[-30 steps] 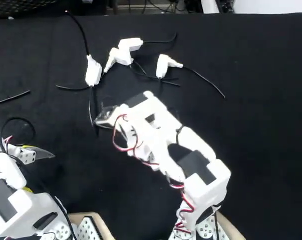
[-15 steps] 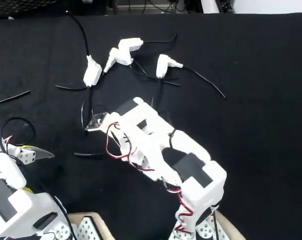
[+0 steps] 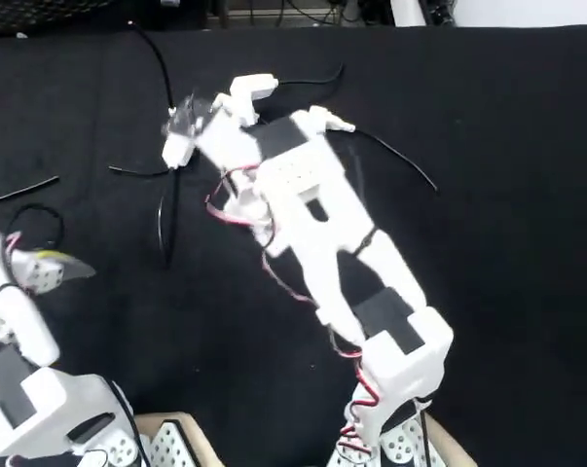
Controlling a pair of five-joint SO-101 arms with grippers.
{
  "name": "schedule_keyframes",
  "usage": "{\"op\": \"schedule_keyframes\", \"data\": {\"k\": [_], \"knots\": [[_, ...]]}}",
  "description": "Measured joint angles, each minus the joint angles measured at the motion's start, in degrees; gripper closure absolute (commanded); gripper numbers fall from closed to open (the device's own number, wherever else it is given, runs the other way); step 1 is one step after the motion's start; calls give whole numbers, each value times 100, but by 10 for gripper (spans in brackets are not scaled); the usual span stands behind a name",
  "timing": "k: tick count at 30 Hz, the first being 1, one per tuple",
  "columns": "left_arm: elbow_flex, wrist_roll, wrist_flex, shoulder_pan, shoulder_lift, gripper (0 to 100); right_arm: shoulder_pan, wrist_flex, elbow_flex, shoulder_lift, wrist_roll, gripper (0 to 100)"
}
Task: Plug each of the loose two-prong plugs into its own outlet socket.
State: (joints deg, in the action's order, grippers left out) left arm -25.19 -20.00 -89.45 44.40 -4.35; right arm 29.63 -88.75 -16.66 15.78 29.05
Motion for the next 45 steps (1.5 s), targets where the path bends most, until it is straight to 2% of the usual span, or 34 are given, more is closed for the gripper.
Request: {"op": "schedule_keyframes", "data": {"k": [3, 6, 9, 12, 16, 23, 29, 33, 38, 45], "knots": [[413, -185, -26, -589, 0, 585, -62, -255, -536, 0, -70, 986], [870, -229, -440, -1284, -220, 586, -62, -352, -835, 0, -325, 986], [1090, -264, -642, -2101, -756, 586, -70, -369, -993, 0, -545, 986], [1055, -299, -457, -2822, -1556, 586, -70, -369, -1152, 0, -774, 986], [325, -413, 360, -3402, -2822, 583, -299, -369, -1547, 0, -1046, 986], [-2347, -396, 2523, -4501, -5371, 582, -607, -369, -2171, 0, -1108, 986], [-4571, 299, 4246, -5855, -7692, 582, -510, -387, -2171, 0, -1451, 986], [-5327, 387, 4615, -6163, -8607, 582, -176, -492, -2171, 0, -1547, 986], [-5503, 624, 4870, -6215, -8695, 584, 176, -598, -2207, 0, -1776, 986], [-5723, 677, 5327, -6215, -8659, 585, 149, -1108, -2207, 0, -2013, 986]]}}
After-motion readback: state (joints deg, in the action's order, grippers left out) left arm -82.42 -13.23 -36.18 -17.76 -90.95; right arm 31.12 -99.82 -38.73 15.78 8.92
